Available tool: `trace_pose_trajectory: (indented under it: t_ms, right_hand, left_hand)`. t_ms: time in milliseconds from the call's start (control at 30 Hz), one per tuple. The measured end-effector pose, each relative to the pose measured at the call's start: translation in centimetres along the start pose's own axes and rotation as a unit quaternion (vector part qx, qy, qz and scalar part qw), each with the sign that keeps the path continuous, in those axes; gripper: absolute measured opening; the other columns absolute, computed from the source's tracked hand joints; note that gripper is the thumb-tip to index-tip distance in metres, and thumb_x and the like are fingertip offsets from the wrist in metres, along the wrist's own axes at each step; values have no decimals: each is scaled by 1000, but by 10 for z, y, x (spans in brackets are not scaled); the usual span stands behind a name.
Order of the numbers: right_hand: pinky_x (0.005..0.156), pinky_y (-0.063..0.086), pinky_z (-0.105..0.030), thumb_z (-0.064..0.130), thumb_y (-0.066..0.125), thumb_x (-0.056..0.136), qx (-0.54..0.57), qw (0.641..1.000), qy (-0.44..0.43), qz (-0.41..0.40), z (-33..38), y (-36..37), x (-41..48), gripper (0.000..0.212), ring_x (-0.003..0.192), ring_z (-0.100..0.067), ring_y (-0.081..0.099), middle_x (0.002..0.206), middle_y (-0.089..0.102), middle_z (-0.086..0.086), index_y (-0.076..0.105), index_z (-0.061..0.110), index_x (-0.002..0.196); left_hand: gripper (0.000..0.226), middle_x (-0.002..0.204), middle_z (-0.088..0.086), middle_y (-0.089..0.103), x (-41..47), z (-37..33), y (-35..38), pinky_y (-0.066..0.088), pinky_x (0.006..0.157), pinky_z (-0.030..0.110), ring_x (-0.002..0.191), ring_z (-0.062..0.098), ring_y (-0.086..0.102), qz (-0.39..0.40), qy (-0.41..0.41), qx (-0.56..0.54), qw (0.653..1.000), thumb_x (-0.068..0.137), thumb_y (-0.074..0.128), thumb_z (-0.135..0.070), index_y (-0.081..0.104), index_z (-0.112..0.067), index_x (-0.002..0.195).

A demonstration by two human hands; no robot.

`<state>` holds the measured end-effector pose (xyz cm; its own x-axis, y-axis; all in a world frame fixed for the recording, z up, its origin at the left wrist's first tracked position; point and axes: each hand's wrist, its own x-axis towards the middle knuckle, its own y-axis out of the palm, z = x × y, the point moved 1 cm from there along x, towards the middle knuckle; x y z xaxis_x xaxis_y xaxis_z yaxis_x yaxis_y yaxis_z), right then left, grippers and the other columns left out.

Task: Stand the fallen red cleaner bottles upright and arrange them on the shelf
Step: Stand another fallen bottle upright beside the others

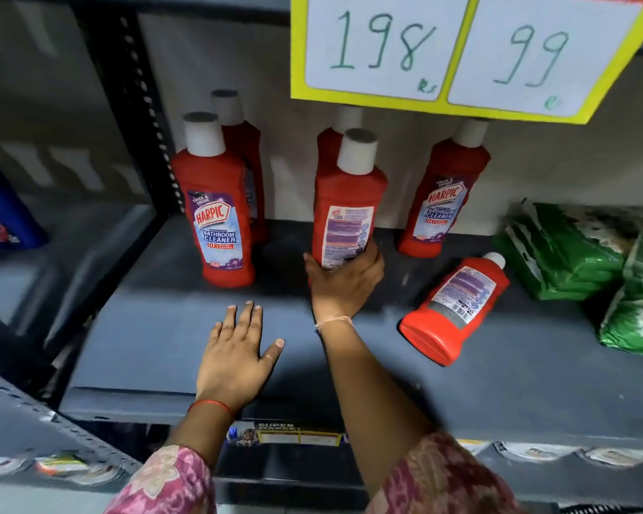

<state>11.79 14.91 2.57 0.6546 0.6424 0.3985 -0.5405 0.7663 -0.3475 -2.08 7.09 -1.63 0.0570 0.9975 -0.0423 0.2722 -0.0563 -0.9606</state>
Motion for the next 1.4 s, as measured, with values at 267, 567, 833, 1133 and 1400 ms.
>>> trace_pose_trajectory:
  t_ms: [267, 567, 833, 1133, 1400]
  right_hand:
    - [100, 43, -43, 23, 71, 57, 35, 991, 29, 124, -16, -4, 0, 92, 121, -32, 45, 133, 48, -14, 27, 15, 137]
    - [87, 47, -40, 21, 81, 54, 41, 983, 27, 176, -22, -13, 9, 75, 106, -35, 51, 113, 55, -18, 41, 8, 115]
    - [94, 45, -37, -15, 66, 67, 182, 902, 126, 369, -37, -33, 36, 55, 100, -23, 54, 119, 58, -15, 52, 4, 116]
    - [103, 36, -34, -15, 55, 77, 115, 868, 123, 467, -29, -32, 49, 58, 124, -28, 45, 134, 50, -16, 40, 5, 130]
    - [99, 30, -25, -5, 59, 80, 31, 868, 80, 489, -19, -45, 52, 61, 130, -28, 39, 140, 44, -14, 33, 7, 134]
  left_hand:
    - [100, 159, 0, 1, -1, -1, -1, 2, 121, 37, 147, 21, -6, 2, 0, 1, 1000, 61, -7, -67, 3, -17, 147]
    - [69, 159, 0, -1, -3, -5, -7, 0, 121, 36, 147, 20, -8, 13, -4, -1, 1000, 92, 23, -52, 2, -16, 147]
    - [69, 159, 0, 0, -3, -4, -6, 1, 121, 37, 147, 21, -7, 10, -3, -7, 1000, 92, 24, -51, 2, -16, 147]
    - [79, 159, 1, 5, -4, -5, -6, 3, 121, 37, 147, 22, -3, 6, -6, -1, 1000, 81, 12, -58, 6, -15, 147]
    - [68, 159, 2, 3, -4, -5, -7, 3, 122, 38, 147, 21, -4, 5, 1, -13, 1000, 92, 26, -50, 5, -15, 147]
